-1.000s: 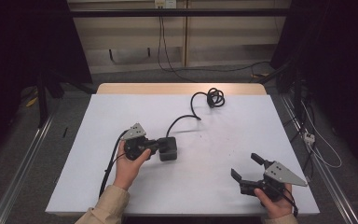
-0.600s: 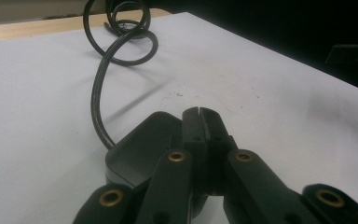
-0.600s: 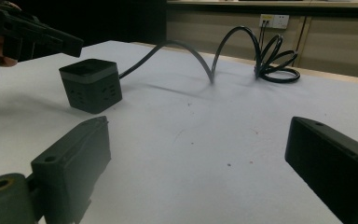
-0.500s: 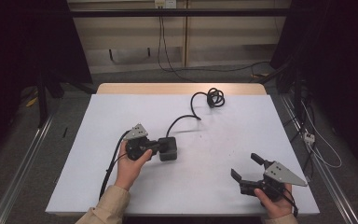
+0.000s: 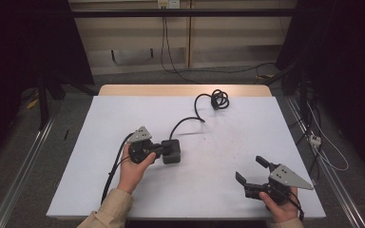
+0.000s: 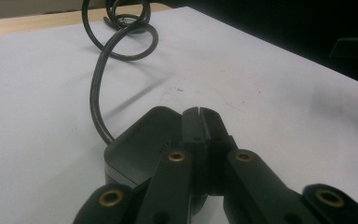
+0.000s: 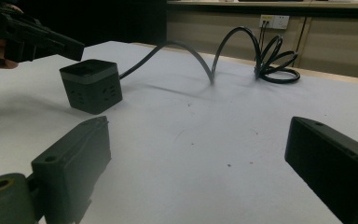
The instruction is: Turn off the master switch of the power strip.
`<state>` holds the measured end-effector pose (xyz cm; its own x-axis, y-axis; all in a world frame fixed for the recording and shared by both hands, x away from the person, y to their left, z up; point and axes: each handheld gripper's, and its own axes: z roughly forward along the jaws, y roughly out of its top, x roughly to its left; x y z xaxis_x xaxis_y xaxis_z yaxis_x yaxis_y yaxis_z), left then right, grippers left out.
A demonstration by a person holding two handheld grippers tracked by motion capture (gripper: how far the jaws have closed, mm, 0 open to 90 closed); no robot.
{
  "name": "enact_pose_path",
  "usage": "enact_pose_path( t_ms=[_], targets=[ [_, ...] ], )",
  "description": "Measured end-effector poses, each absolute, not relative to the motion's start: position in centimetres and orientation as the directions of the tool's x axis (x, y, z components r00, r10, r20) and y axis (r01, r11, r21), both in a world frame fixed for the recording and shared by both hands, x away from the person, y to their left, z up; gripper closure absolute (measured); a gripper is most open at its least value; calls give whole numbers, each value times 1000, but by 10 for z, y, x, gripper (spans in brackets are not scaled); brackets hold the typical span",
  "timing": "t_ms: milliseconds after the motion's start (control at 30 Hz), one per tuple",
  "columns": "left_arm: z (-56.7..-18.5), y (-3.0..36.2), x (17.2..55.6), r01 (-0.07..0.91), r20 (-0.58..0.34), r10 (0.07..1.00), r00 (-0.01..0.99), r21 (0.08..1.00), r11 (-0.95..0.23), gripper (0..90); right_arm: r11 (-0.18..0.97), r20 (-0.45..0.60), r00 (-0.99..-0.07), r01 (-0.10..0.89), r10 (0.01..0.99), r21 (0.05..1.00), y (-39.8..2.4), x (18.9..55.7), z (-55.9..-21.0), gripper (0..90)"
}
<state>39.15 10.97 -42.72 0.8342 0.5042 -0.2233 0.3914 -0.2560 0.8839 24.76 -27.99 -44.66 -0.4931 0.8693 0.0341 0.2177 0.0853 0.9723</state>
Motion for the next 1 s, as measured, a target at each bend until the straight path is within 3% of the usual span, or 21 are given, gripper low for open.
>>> enact_pose_path(
  t_ms=[1000],
  targets=[
    [-430,109,392,389,-206,514,833,878,-278,900,86,34,-494,217,869,972,-280,247,-446,60]
  ],
)
